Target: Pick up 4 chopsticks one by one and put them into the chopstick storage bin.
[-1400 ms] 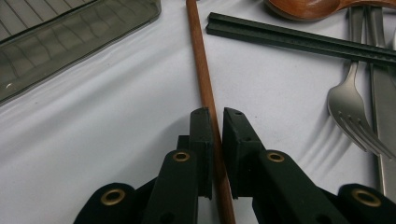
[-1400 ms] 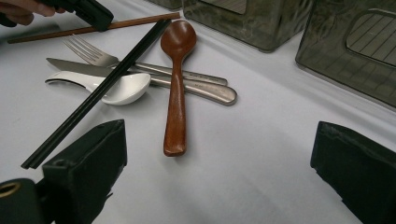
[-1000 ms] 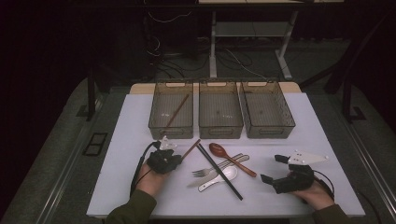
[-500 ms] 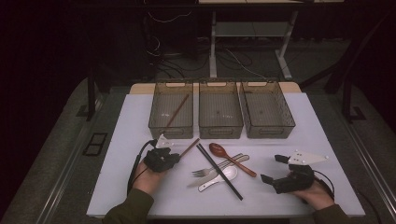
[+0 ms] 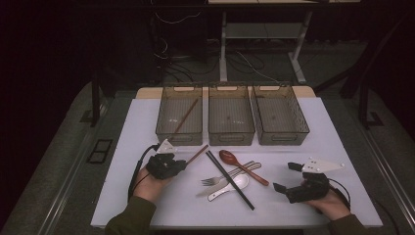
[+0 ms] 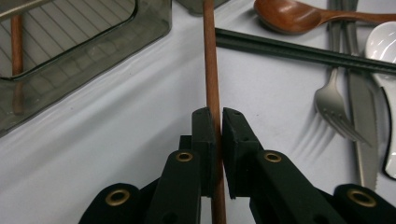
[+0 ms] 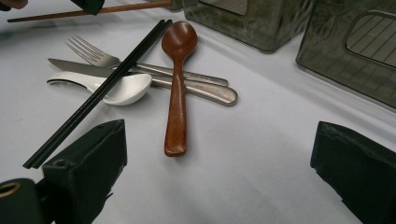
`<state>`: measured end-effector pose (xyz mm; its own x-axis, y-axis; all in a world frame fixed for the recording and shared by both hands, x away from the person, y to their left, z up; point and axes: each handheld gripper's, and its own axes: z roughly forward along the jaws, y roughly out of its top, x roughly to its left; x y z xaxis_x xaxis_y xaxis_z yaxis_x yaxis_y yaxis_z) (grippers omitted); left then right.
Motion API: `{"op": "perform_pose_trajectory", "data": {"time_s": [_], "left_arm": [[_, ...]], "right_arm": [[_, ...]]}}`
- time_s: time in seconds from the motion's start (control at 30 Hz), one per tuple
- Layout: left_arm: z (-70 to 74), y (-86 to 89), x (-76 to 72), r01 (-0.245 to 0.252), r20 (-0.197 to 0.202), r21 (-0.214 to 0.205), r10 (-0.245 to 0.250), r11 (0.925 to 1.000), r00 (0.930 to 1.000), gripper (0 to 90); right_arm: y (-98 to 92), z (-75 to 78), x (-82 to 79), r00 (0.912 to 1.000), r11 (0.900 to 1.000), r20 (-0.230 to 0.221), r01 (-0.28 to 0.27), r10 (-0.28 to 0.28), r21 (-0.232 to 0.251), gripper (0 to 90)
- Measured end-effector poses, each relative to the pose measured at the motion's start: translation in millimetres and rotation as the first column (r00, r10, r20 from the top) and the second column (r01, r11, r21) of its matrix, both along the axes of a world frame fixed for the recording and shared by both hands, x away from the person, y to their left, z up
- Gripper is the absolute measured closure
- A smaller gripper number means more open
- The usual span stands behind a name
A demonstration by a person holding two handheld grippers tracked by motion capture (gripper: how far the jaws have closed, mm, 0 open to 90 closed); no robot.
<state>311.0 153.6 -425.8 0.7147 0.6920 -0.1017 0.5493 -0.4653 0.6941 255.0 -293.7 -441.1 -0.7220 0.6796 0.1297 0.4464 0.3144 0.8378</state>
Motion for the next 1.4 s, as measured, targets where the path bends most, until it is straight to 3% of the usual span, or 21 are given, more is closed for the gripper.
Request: {"op": "perform_pose_trajectory", "data": {"time_s": [0.57, 0.93, 1.4], "left_arm": [[14.5, -2.6, -2.9, 0.033, 0.026, -0.068, -0.031, 0.9972, 0.9992, 82.7], [26.9, 3.0, 0.6, 0.019, 0.058, -0.128, -0.011, 0.9916, 0.9982, 82.7], [39.4, 6.5, 19.3, -0.022, 0.104, -0.159, 0.039, 0.9870, 0.9938, 82.7]], "right_arm": [[1.3, -1.0, 0.6, 1.0000, 1.0000, -0.001, -0.006, 0.006, -0.005, 3.2], [0.8, -1.5, 1.7, 1.0000, 1.0000, -0.008, -0.001, 0.001, -0.001, 3.2], [1.0, -1.3, 1.6, 1.0000, 1.0000, -0.006, 0.004, -0.004, -0.002, 3.2]]}}
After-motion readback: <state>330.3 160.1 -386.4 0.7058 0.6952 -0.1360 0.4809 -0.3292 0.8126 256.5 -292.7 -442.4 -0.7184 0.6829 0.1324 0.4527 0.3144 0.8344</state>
